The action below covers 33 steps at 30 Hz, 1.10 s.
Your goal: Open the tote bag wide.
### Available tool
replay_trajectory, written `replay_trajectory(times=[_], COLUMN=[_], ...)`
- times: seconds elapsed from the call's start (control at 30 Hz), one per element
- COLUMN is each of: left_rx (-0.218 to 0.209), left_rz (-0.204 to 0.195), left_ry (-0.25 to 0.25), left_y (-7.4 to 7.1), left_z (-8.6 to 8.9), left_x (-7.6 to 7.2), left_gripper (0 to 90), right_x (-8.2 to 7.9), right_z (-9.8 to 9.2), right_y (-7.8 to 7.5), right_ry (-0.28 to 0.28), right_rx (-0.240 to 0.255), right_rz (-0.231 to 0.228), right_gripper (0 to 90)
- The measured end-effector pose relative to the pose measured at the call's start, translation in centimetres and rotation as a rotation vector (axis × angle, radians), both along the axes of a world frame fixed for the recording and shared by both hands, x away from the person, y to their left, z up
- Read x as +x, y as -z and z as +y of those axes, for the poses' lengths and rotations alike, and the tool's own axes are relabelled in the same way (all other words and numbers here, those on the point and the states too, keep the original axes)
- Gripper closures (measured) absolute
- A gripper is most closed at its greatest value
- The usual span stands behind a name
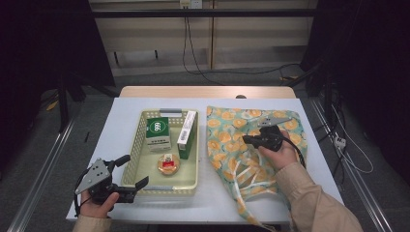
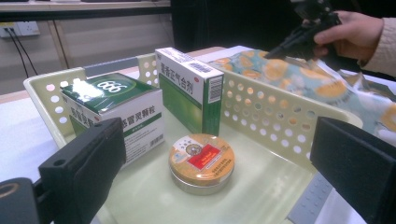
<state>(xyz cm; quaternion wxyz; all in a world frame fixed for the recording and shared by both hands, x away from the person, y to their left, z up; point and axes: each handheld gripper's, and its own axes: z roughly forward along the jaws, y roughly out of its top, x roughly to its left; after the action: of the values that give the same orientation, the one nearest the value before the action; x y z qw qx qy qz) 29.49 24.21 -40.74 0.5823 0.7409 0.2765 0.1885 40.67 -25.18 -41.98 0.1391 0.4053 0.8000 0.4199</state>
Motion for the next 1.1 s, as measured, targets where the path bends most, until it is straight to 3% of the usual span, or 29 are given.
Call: replay_trajectory(times=[0.4,0.53,0.67,0.93,1.07,1.1], left_rx=[0.006,0.008,0.006,0.009,0.002,0.005], left_rz=[0.003,0.005,0.003,0.002,0.005,0.003], left_ry=[0.003,0.004,-0.002,-0.003,-0.005,-0.004], left_y=[0.1,0.1,0.2,0.1,0.1,0.1], left_z=[0.0,0.2,0.3,0.3,0.2,0.2], left_x=[0.2,0.2,0.1,0.0,-0.1,-0.1], left_gripper=[3.3,3.3,3.3,3.3,3.3,3.3], right_x=[4.5,5.3,5.1,3.5,2.4,2.0], right_z=[1.1,1.7,1.5,-1.5,-2.6,-2.8], right_y=[-3.4,-4.3,-3.6,-1.1,-0.7,-0.7], right_ry=[0.093,0.071,0.012,0.046,0.056,0.053], right_rx=[0.033,0.034,0.022,0.014,0.030,0.040], right_rz=[-0.072,-0.070,-0.024,0.013,0.011,0.006], right_gripper=[90.0,90.0,90.0,89.3,78.4,71.9])
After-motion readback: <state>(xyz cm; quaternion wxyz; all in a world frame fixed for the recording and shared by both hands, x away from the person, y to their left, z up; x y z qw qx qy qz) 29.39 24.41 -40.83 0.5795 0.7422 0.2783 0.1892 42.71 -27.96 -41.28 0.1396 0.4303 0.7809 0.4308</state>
